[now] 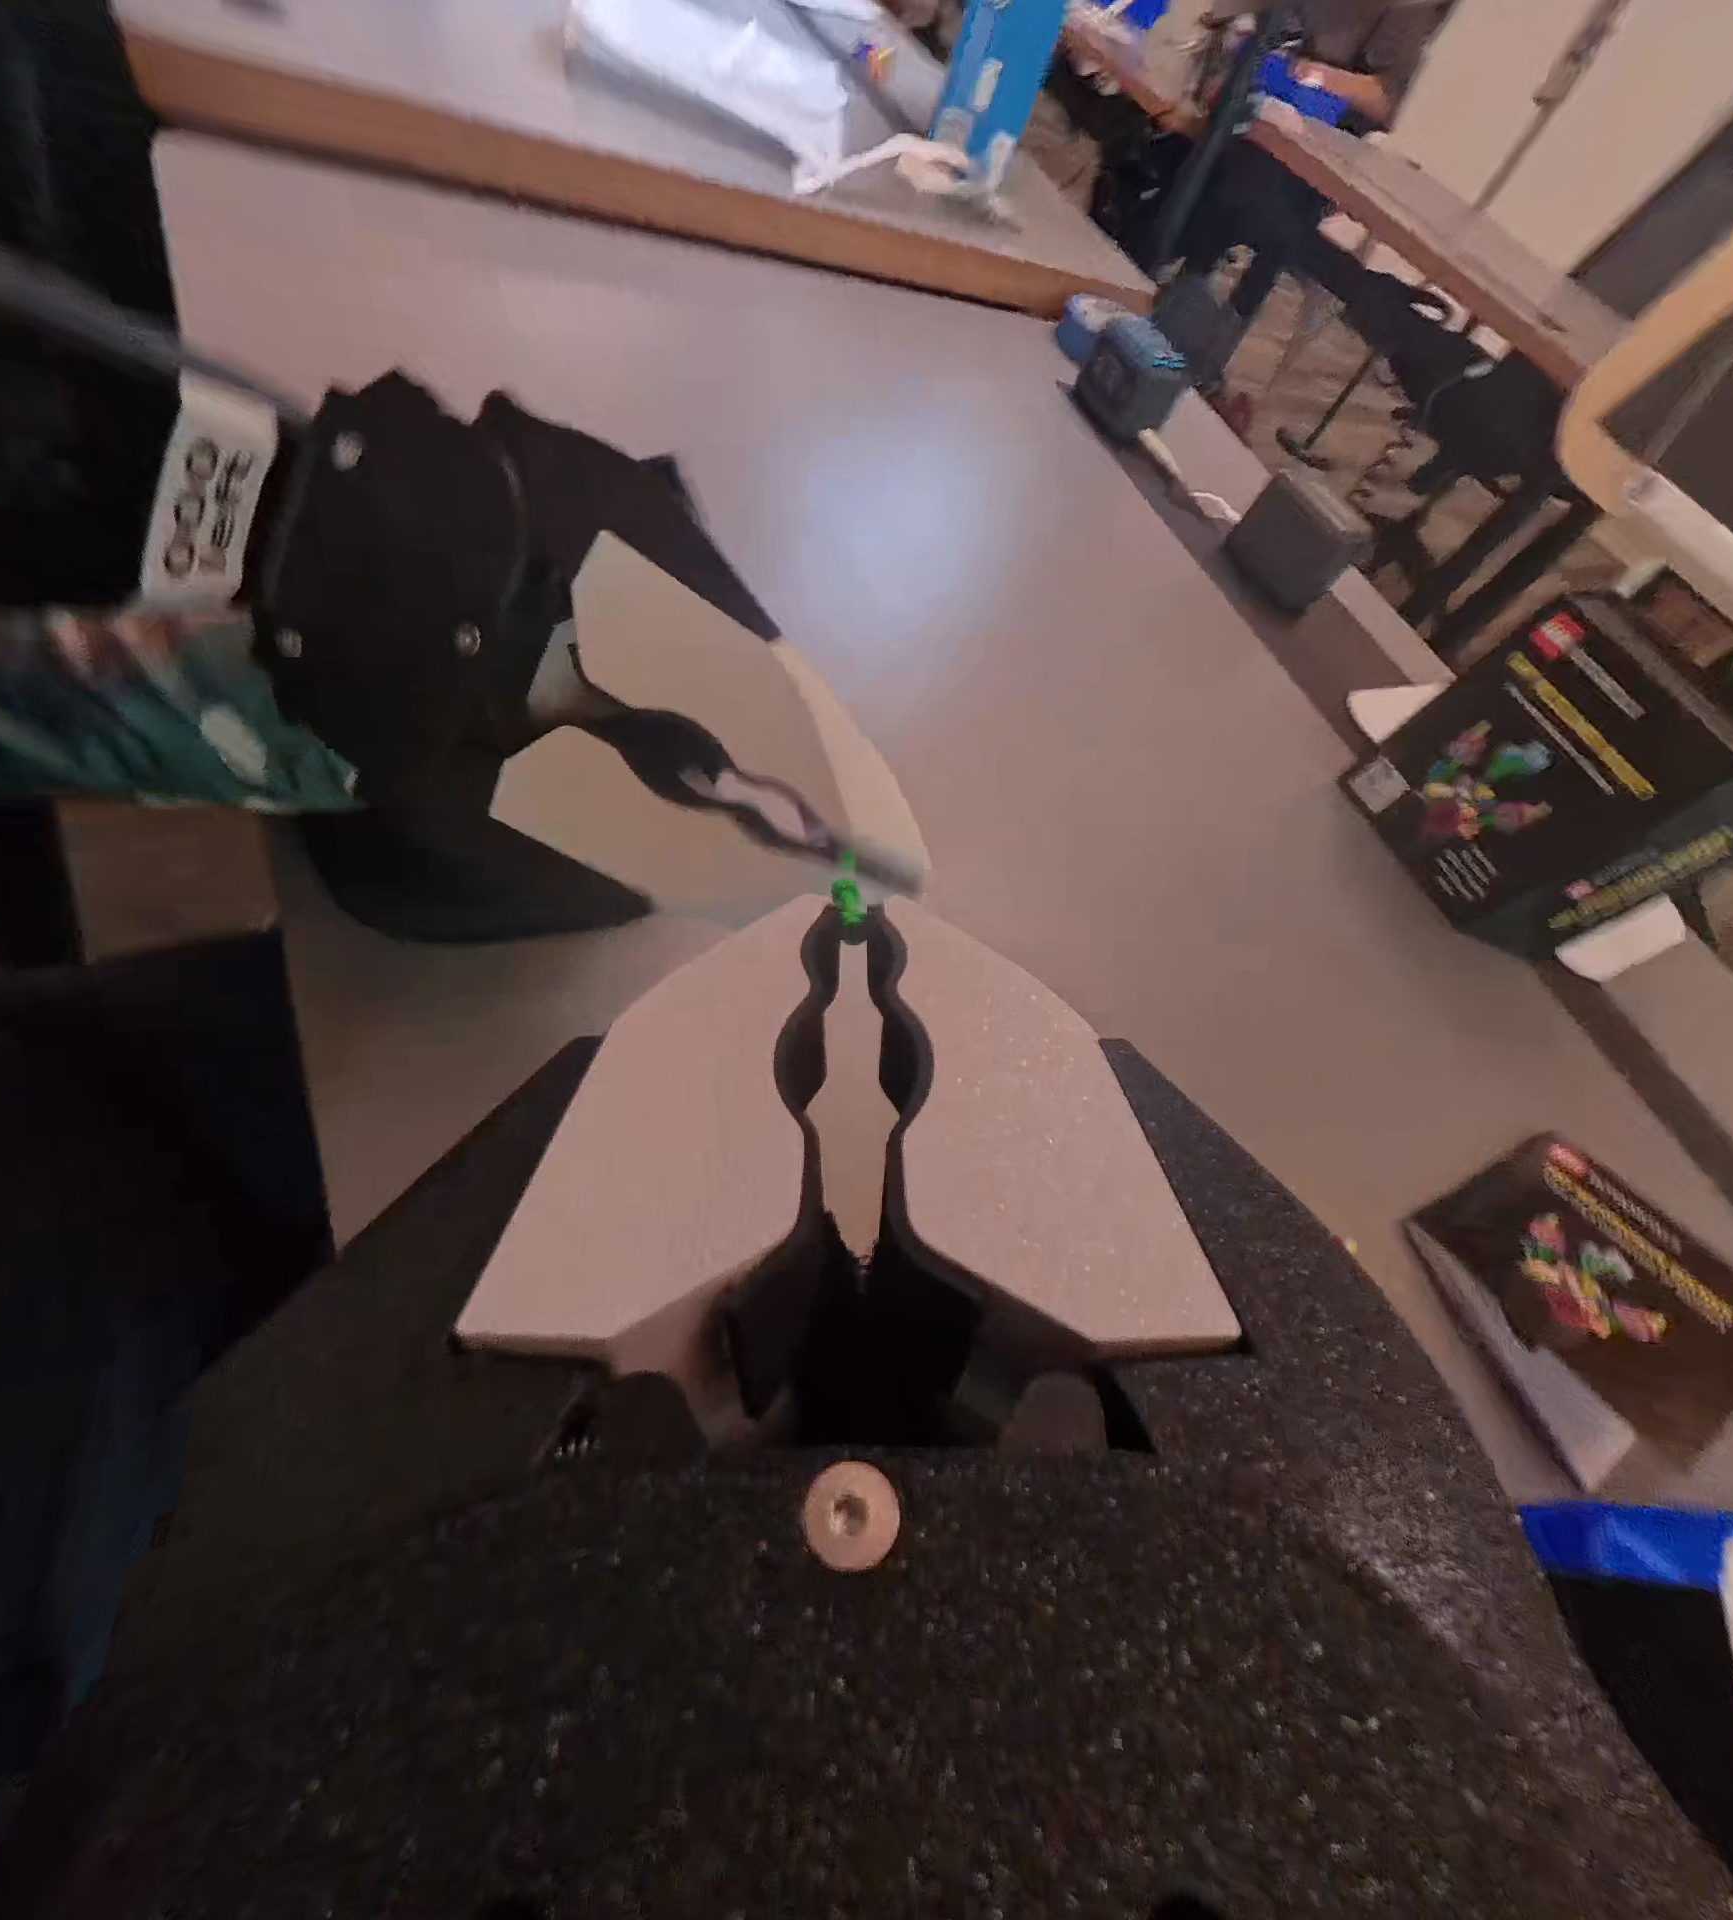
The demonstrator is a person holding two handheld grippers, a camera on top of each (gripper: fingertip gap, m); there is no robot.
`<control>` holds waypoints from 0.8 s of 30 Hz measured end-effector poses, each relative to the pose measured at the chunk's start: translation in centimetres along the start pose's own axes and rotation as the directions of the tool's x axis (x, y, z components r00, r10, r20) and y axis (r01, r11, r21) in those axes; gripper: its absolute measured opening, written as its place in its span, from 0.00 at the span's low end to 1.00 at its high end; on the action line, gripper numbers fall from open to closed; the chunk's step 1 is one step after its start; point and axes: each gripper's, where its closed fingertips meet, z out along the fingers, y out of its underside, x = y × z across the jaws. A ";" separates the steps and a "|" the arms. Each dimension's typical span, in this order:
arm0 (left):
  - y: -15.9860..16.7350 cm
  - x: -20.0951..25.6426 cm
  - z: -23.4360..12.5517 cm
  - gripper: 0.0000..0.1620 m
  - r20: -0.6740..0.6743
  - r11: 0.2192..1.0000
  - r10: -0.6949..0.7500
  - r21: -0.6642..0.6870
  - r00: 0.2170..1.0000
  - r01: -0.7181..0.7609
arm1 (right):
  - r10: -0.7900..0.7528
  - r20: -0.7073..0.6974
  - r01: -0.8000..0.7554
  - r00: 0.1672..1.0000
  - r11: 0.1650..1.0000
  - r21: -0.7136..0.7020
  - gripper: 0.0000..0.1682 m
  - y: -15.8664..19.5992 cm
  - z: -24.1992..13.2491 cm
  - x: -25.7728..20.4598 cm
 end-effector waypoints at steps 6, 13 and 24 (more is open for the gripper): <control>3.9 -4.7 -2.1 0.01 0.113 0.971 -0.231 -0.044 0.966 0.237 | 0.098 -0.176 -0.062 0.979 0.978 0.199 0.03 -1.4 -8.7 4.4; 3.6 -3.9 -1.7 0.01 0.086 0.973 -0.222 -0.046 0.971 0.226 | 0.082 -0.252 -0.032 0.964 0.980 0.196 0.03 -1.4 -10.0 5.0; 3.2 -3.0 -1.4 0.01 0.044 0.976 -0.215 -0.039 0.976 0.216 | 0.097 -0.760 -0.253 0.642 0.963 -0.091 0.03 5.3 -15.7 15.1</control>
